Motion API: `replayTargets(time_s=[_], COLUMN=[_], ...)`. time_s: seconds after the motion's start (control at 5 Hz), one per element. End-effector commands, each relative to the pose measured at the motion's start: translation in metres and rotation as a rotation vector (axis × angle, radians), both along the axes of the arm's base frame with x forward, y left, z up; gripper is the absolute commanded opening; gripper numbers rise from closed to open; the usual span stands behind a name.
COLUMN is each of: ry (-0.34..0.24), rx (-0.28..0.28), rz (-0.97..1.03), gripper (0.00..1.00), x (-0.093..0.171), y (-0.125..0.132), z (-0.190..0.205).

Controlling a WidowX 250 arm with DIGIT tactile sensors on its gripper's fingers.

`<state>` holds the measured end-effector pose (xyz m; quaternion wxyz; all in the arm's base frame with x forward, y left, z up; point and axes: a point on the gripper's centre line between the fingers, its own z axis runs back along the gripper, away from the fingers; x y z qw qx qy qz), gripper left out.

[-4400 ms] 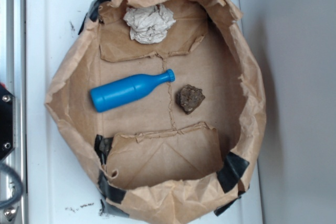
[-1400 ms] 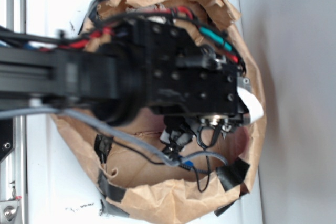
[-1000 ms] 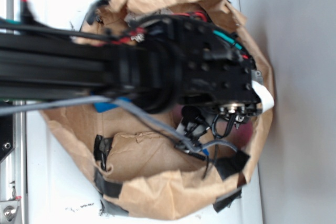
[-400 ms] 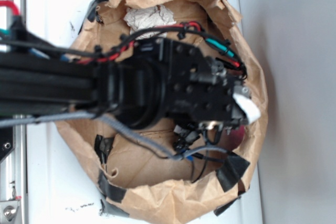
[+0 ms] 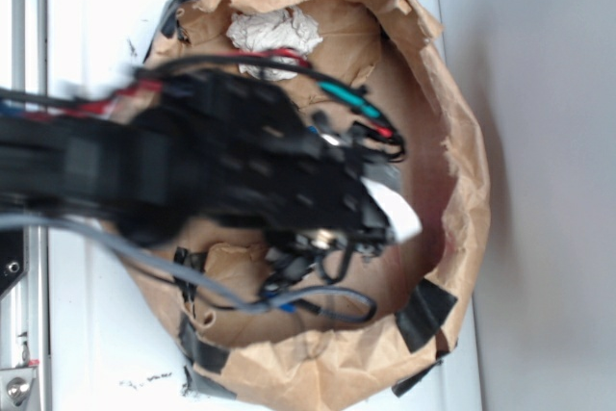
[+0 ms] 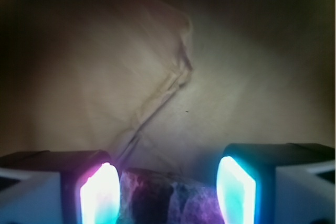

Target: Grab the rock.

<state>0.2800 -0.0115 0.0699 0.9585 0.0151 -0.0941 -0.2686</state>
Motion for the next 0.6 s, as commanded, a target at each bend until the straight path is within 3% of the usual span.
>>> replayTargets(time_s=[0.0, 0.2, 0.4], ry=[0.001, 0.068, 0.085], rx=[-0.112, -0.124, -0.110], rz=[0.301, 0.492, 0.514], gripper=[0.00, 0.00, 0.00], x=[-0.0240, -0.0300, -0.0291], y=[0.0186, 0.0275, 0.0252], z=[0.0539, 0.0597, 0.0569])
